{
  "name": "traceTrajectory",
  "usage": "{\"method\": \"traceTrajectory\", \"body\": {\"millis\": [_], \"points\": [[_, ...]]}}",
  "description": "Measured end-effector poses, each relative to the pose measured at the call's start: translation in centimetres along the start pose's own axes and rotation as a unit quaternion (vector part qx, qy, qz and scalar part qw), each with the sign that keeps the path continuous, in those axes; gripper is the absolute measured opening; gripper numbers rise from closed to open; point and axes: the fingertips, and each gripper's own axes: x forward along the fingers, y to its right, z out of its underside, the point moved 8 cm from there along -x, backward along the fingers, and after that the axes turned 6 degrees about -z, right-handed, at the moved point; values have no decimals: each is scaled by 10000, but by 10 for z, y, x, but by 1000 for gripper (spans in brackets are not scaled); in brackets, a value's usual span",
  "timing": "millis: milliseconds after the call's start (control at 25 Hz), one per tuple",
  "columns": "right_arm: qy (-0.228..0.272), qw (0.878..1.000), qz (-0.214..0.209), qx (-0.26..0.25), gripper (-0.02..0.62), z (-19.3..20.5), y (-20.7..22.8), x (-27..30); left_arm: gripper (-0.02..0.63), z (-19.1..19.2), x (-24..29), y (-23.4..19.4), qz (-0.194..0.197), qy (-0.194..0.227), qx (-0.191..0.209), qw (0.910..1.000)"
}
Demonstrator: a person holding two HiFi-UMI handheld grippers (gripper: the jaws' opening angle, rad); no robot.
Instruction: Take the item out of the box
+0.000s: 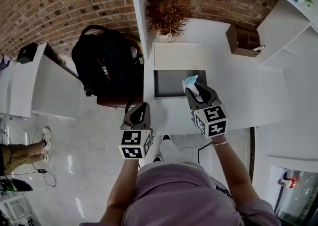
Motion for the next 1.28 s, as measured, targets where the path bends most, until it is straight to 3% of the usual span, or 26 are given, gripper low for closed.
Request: {"method": "traceTrajectory", "body": {"millis": [480,1280], "points": [[651,9941,321,812,134,11,-11,-47,2,-2,4,13,241,-27,235,9994],[927,9846,751,1277,135,35,-23,-99,2,-3,8,30,544,31,331,9980]]}}
